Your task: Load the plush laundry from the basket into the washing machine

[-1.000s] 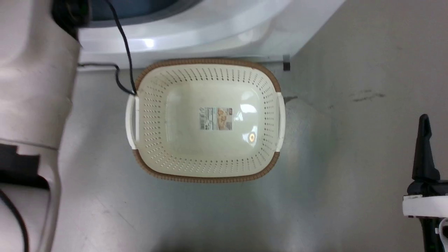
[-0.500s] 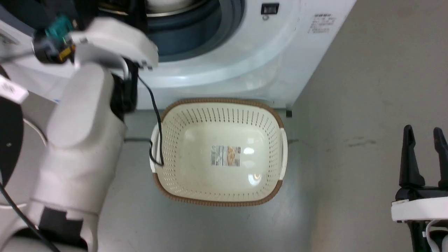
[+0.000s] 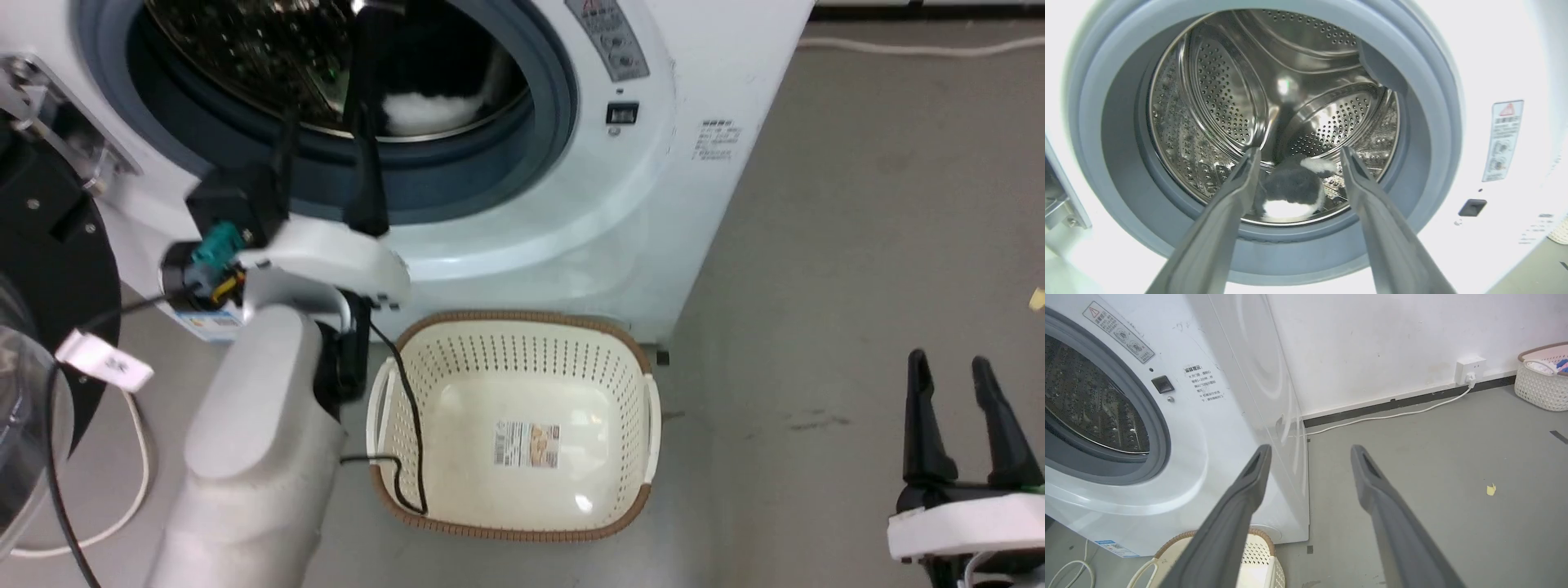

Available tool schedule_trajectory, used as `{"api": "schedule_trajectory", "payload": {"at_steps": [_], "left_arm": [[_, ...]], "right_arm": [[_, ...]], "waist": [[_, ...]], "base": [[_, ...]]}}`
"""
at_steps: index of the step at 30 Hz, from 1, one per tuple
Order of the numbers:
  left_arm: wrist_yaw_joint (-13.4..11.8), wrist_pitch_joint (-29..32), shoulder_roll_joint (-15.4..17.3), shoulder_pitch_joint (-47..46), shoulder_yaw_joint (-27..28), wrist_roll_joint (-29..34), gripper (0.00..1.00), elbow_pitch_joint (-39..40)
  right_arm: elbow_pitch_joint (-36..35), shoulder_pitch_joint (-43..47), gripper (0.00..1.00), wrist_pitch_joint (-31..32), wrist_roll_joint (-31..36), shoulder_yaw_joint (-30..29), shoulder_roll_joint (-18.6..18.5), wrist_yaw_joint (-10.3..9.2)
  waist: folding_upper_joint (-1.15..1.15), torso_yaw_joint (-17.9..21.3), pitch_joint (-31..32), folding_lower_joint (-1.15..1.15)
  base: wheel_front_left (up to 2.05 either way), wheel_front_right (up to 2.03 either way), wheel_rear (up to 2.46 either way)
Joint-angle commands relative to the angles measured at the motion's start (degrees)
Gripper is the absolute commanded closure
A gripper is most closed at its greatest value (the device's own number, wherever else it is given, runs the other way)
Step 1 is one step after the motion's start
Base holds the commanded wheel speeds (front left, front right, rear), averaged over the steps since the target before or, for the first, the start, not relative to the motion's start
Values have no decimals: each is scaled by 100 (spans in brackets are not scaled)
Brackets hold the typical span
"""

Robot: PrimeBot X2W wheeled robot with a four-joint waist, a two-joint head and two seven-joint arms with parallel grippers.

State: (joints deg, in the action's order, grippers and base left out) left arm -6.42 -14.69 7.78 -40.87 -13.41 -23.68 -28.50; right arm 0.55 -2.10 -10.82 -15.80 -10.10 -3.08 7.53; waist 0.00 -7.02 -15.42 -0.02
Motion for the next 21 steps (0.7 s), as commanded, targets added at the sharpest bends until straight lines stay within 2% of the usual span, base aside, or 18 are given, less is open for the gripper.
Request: {"api": "schedule_trajectory", "payload": {"at_steps": [1, 11, 16, 21], "left_arm": [[19, -30, -42, 172, 39, 61, 0, 34], [175, -30, -183, 967, 167, 386, 0, 208], [403, -30, -196, 1572, 254, 492, 0, 453], [436, -30, -219, 1986, 376, 505, 0, 649]], "right_arm": [[65, 76, 0, -51, -53, 40, 18, -4], [439, 263, 0, -200, -201, 227, 20, -4], [640, 413, 0, -271, -278, 308, 20, -4], [734, 489, 0, -307, -311, 348, 20, -4]], "waist": [[0, 14, 217, 2], [0, 90, 870, 2], [0, 130, 1247, 2], [0, 146, 1411, 2]], "base": [[0, 0, 0], [0, 0, 0], [0, 0, 0], [0, 0, 0]]}}
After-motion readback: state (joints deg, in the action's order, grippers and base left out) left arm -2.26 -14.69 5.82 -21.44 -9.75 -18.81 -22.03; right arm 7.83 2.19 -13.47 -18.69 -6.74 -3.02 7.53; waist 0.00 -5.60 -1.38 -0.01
